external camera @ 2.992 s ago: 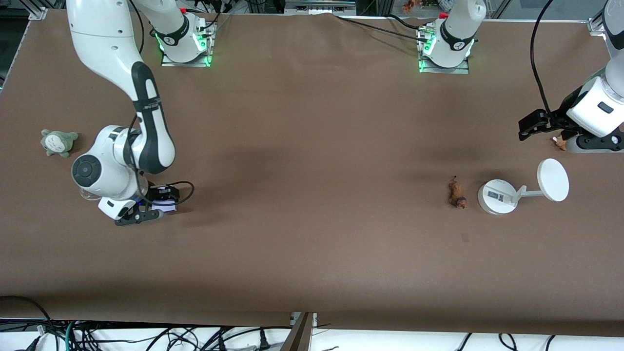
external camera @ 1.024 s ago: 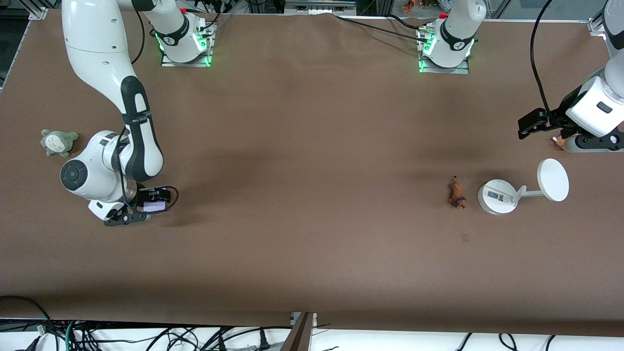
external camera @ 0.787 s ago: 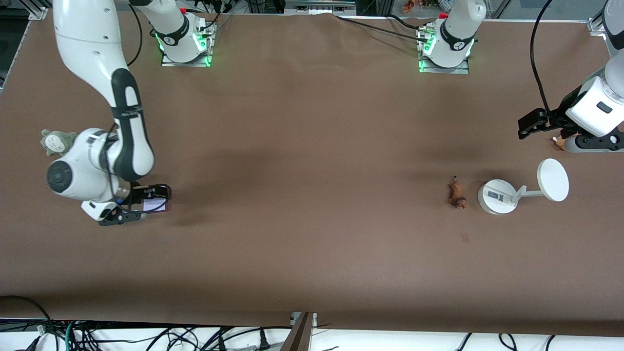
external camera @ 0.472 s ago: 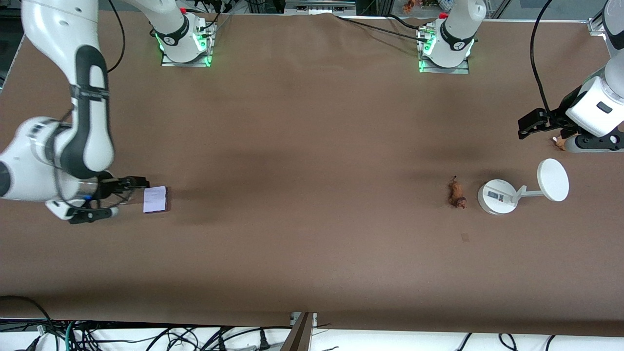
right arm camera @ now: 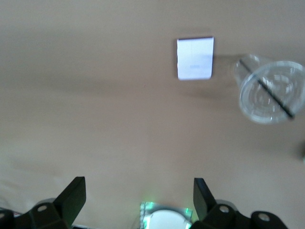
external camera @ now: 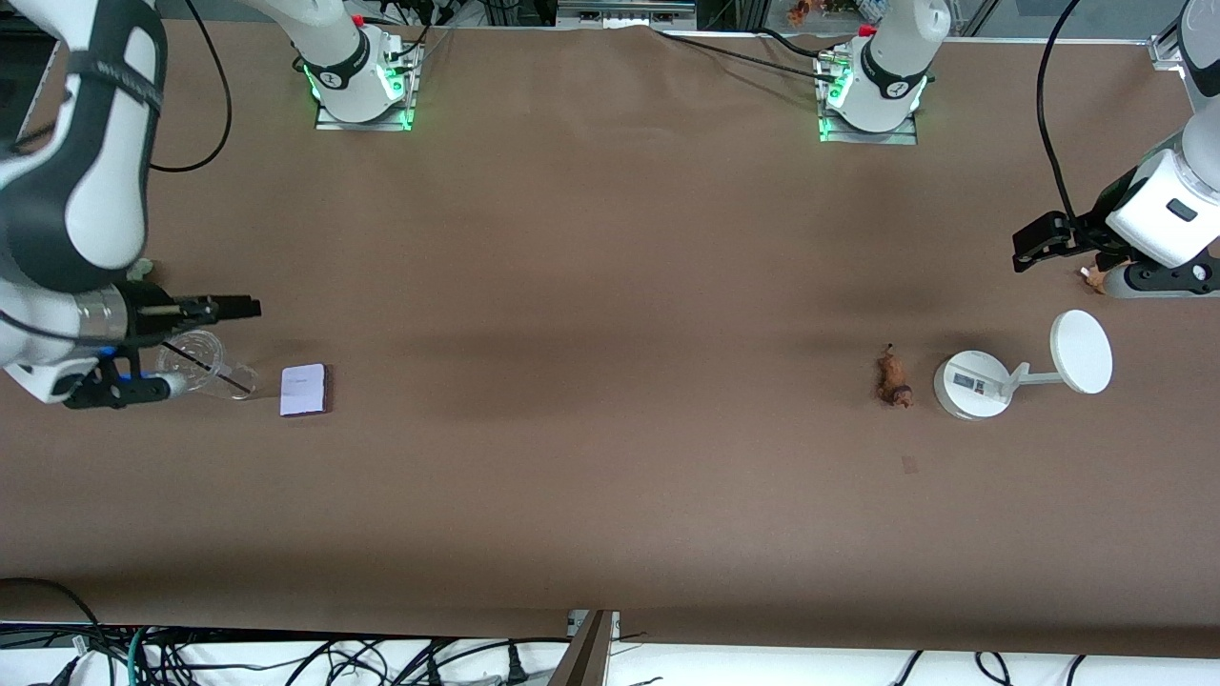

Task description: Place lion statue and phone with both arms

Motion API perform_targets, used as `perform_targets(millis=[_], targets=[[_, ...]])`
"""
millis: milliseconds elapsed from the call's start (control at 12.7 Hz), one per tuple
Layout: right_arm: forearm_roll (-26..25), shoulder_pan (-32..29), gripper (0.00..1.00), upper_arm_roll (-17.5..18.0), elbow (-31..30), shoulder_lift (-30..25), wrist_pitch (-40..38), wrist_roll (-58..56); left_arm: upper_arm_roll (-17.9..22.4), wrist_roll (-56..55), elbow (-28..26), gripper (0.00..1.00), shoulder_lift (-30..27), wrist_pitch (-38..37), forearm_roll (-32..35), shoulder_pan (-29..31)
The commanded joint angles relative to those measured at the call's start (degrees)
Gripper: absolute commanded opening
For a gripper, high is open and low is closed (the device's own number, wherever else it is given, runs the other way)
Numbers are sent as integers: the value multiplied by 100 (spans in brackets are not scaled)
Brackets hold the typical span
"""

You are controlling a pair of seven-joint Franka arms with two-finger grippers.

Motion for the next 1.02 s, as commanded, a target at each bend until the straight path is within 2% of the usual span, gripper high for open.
perform_targets(millis=[0, 79, 236, 472, 945], targets=[[-186, -6, 100, -37, 348, -348, -437, 280, 17, -32, 10, 100, -91, -104, 70, -45], [-195, 20, 100, -29, 348, -437, -438, 280, 17, -32, 10, 100, -82, -104, 70, -45], [-667, 273, 100, -37, 339, -464, -447, 358, 17, -32, 10, 100, -82, -104, 70, -45], [-994, 643, 100, -29, 339, -508, -447, 385, 17, -32, 10, 100, -82, -104, 70, -45], [-1039, 741, 100, -20, 331, -517, -446, 385, 17, -23, 10, 100, -91, -113, 70, -45]])
